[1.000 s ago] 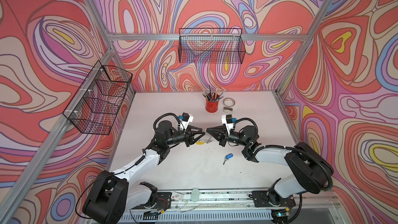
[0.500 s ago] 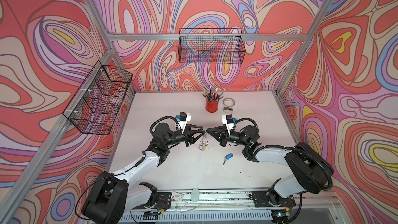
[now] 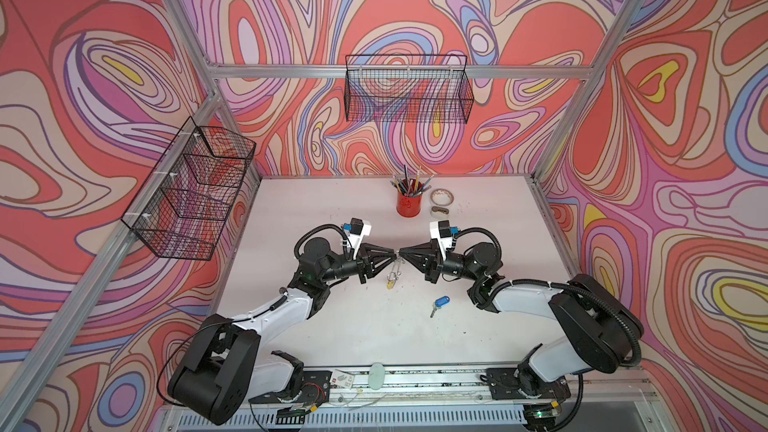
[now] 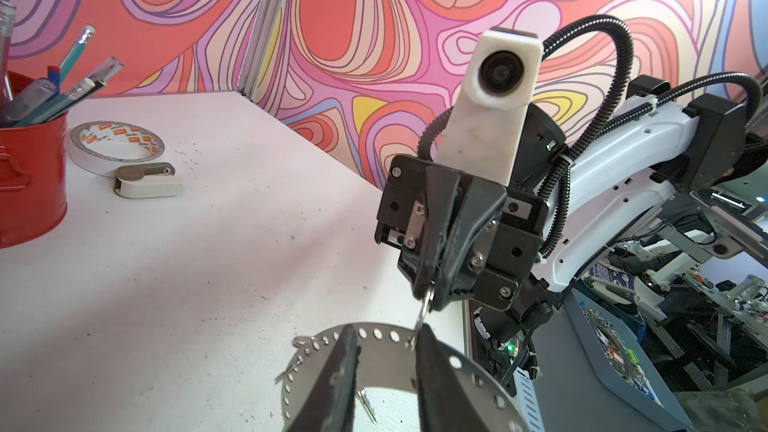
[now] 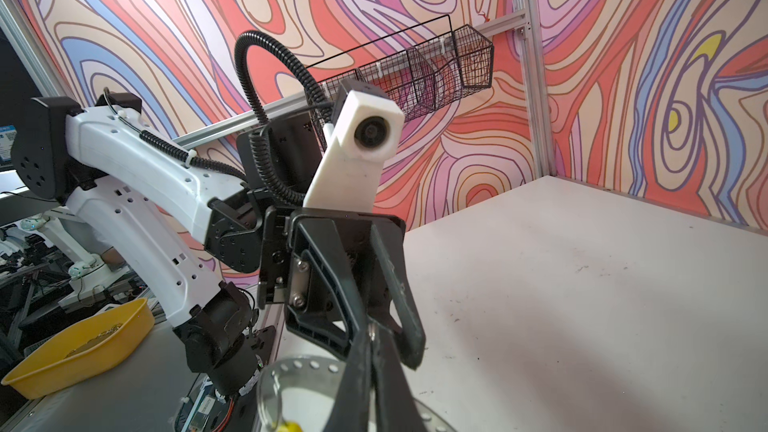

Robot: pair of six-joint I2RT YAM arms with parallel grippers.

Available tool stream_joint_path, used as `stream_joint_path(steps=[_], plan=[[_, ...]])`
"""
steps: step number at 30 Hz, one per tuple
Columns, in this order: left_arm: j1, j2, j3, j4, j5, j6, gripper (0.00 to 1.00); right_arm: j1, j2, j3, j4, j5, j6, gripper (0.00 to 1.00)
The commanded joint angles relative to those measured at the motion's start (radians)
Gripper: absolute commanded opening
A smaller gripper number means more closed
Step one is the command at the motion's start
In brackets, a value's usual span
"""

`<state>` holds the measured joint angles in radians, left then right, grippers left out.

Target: Put the keys on the keyring

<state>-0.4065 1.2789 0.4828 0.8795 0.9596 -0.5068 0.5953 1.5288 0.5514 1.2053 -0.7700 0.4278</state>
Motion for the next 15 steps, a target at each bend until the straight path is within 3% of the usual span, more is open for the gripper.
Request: stream_joint_path(steps=[1,8,15], plan=[[-0.009,0.011,0.025,0.094,0.035,-0.021,0.26,-0.006,0.019,0.011,0.046,-0.021,0.013,0.0],[-0.022,0.045,0.025,0.185,0.068,-0.069,0.25,-0.01,0.028,0.011,0.04,-0.024,0.012,0.0],[-0.025,0.054,0.023,0.172,0.075,-0.068,0.12,-0.015,0.03,0.014,0.041,-0.02,0.015,0.0]])
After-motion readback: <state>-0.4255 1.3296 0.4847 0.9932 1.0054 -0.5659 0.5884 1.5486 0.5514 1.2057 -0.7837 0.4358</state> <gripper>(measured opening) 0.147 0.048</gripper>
